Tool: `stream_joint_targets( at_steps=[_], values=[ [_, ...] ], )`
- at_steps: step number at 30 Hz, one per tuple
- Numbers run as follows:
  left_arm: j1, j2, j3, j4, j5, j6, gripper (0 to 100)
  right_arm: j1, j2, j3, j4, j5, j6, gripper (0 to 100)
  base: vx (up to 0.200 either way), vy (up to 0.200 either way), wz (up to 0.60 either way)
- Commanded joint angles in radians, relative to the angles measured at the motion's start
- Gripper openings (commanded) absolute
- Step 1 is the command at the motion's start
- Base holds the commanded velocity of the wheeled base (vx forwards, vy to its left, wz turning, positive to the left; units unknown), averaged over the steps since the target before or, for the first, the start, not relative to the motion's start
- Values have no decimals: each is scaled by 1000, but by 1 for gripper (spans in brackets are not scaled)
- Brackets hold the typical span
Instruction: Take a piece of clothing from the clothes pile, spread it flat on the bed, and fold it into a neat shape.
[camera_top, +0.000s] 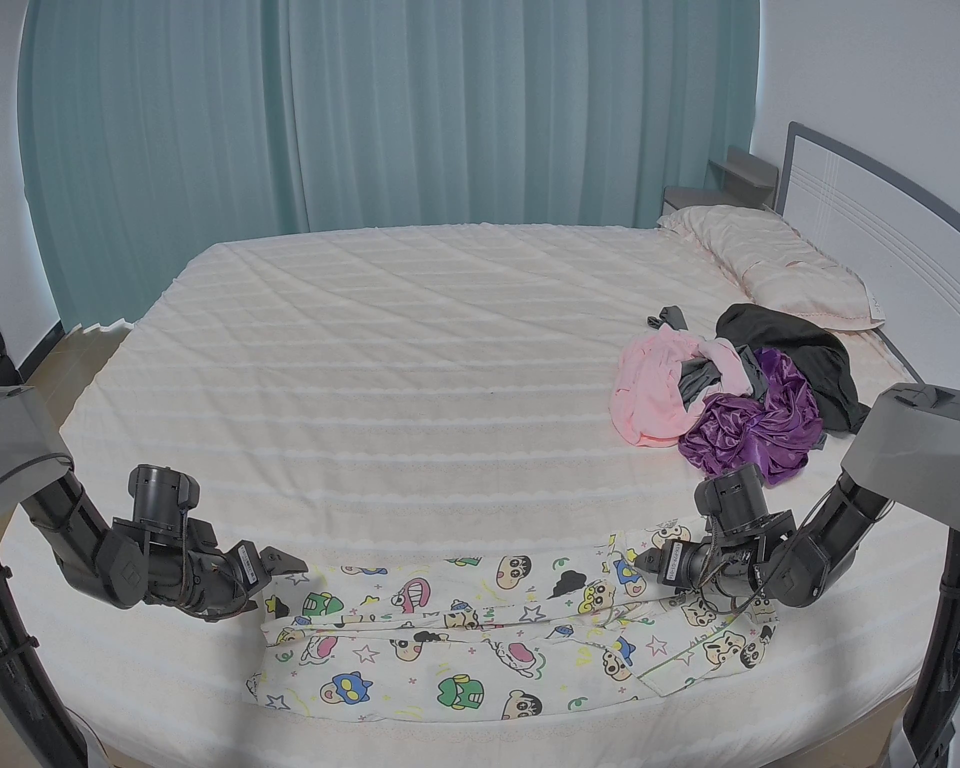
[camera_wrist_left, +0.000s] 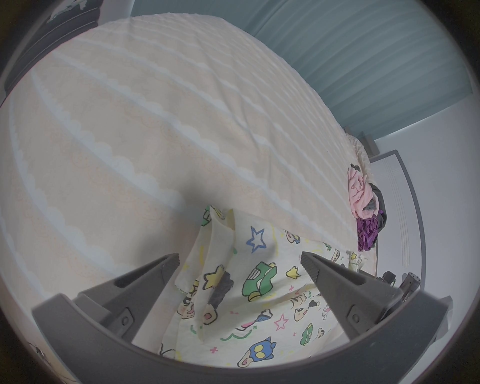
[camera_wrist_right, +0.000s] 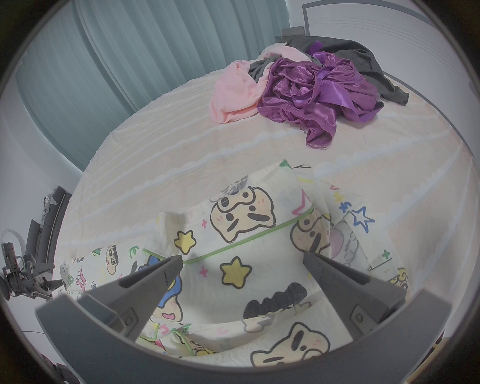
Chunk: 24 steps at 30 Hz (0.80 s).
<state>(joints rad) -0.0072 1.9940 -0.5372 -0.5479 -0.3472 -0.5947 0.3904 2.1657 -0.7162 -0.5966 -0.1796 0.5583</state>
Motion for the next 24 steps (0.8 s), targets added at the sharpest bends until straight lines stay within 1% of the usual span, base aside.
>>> stream_joint_targets(
  at_steps=[1,4,5,16,20,21,24],
  values=[
    [-10,35,-9,-1,-1,-1,100,1,6,0,0,0,0,100,0,0,0],
    [-13,52,-20,-1,-1,1,100,1,8,0,-2,0,0,100,0,0,0],
    [-13,55,-24,0,-1,1,0,1,8,0,-2,0,2,100,0,0,0],
    [-8,37,-38,8,5,-2,0,1,11,1,-2,0,2,100,0,0,0],
    [-8,11,-52,9,8,-39,0,1,11,0,-2,0,2,100,0,0,0],
    [-8,3,-72,11,8,-62,0,1,11,0,-2,0,2,100,0,0,0],
    [-10,2,-102,32,8,-71,0,1,11,0,-2,0,2,100,0,0,0]
  ],
)
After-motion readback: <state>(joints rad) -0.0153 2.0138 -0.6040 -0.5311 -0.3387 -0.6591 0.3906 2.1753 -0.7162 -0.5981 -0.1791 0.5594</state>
